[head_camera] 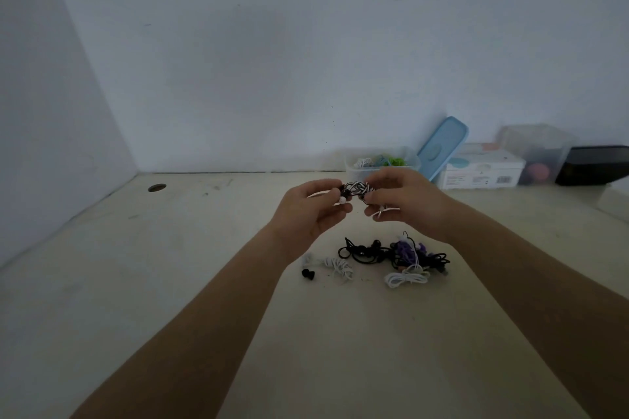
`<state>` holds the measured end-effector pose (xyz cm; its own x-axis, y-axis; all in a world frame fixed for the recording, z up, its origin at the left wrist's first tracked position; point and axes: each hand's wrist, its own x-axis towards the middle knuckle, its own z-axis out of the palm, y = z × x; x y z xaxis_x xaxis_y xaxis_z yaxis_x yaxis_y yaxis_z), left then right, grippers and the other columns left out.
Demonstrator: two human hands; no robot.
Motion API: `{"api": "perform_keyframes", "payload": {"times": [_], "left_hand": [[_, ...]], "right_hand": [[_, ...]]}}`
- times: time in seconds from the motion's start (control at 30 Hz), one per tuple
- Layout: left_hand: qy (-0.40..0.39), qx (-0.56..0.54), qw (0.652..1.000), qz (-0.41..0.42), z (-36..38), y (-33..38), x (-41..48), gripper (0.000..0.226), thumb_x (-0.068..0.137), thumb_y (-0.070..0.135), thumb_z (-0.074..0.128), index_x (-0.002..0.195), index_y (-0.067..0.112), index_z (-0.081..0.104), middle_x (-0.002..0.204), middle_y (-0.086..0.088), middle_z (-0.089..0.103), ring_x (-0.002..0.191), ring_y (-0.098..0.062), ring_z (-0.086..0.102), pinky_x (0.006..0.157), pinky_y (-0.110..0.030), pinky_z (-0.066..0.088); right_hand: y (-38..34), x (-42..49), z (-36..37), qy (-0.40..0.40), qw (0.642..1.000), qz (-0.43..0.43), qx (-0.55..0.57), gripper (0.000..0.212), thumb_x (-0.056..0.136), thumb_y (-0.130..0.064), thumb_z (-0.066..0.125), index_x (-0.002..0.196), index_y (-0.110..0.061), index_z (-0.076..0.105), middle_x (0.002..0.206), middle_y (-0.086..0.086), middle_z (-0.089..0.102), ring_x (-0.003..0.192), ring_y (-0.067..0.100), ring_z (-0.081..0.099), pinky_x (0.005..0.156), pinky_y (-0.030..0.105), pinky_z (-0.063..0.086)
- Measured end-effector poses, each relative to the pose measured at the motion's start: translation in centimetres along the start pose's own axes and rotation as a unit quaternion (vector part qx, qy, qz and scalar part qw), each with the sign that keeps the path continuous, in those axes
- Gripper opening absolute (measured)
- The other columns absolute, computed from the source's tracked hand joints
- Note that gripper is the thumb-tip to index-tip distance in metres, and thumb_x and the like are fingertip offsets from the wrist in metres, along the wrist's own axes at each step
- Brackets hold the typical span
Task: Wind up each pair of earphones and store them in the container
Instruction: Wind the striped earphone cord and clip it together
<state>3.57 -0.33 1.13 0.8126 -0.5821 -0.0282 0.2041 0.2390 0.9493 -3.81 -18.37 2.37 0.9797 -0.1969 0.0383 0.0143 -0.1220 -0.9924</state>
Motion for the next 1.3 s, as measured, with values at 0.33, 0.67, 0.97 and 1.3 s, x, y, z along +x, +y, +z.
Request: {"api": "perform_keyframes", "payload": {"times": [0.33,0.67,0.97,1.3], "left_hand": [[-0.01,0.083,0.996,0.029,-0.9,-0.7,-3.3,0.015,0.09,-0.001,0.066,0.105,0.003,0.068,0.096,-0.014,0.075,0.081,-0.021,0.072,0.075,-0.024,0.058],[0.018,0.174,0.981,0.085,-0.6,-1.1,-6.1,0.019,0.084,0.001,0.075,0.102,-0.001,0.072,0.094,-0.018,0.075,0.081,-0.024,0.074,0.074,-0.023,0.058],[0.031,0.232,0.968,0.092,-1.4,-1.2,-7.7,0.014,0.086,0.004,0.073,0.099,0.003,0.069,0.087,-0.016,0.075,0.071,-0.023,0.074,0.062,-0.024,0.057],[0.165,0.458,0.863,0.133,-7.2,-1.5,-6.5,0.011,0.085,0.013,0.071,0.088,0.023,0.073,0.085,0.008,0.072,0.07,-0.002,0.066,0.059,-0.009,0.046]], "right_hand": [[0.0,-3.2,2.7,-0.069,0.994,0.066,-0.046,0.035,0.097,-0.041,0.057,0.113,-0.012,0.064,0.089,0.006,0.061,0.07,0.02,0.063,0.065,0.033,0.054],[0.9,-5.6,4.1,-0.038,0.992,-0.02,-0.122,0.022,0.096,-0.035,0.062,0.102,-0.014,0.066,0.081,0.0,0.073,0.063,0.01,0.063,0.055,0.024,0.05],[1.5,-6.1,4.7,0.012,1.0,-0.01,-0.006,0.015,0.097,-0.022,0.062,0.091,-0.011,0.07,0.09,0.008,0.072,0.078,0.023,0.064,0.071,0.036,0.051],[1.6,-5.6,5.0,0.0,0.995,-0.02,0.1,0.016,0.093,-0.012,0.064,0.105,-0.003,0.07,0.075,0.008,0.067,0.055,0.018,0.055,0.039,0.023,0.042]]}}
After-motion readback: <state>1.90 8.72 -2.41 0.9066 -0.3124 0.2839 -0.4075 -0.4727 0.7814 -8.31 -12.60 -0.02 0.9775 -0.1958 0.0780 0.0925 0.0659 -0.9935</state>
